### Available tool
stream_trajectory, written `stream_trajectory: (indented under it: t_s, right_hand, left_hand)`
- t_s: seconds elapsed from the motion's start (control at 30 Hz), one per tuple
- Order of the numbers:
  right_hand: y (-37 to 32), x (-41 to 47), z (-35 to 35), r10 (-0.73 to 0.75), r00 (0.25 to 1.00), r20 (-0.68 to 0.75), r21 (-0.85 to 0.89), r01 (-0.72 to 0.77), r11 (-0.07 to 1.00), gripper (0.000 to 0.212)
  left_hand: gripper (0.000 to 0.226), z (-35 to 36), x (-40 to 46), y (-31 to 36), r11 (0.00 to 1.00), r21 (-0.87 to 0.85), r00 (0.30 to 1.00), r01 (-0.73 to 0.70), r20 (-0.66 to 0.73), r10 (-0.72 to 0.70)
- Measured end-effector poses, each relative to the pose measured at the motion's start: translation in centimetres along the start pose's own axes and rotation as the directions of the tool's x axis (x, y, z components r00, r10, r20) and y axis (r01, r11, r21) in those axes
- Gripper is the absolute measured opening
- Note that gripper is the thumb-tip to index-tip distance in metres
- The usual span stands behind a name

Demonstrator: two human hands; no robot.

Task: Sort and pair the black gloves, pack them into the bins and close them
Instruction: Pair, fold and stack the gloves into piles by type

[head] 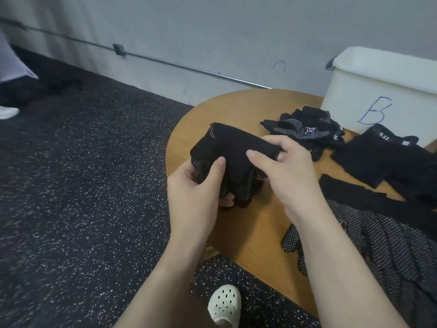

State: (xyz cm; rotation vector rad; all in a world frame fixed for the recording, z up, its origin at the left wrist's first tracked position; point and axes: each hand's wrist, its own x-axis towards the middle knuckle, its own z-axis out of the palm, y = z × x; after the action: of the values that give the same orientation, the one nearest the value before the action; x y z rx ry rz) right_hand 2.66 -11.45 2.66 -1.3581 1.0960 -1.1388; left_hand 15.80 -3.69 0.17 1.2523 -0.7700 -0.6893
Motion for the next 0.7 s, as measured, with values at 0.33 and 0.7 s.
stream_trajectory:
  t_s: [0.33,0.7]
  right_hand:
    - [1.1,1.4,1.1,-0.052,0.995,-0.079,-0.177,0.037,0.983,0.022]
    - [1.9,1.0,1.0,-0.162,0.985,-0.057,-0.503,0.112,0.857,0.04]
  left_hand:
    - [0.023,-1.1,0.4,-0.7,0.983,0.159,0.996,0.091,-0.013,-0.09]
    - [0.026,-1.9,0.4,-0.5,0.811,0.581,0.977,-0.068,-0.124,0.171]
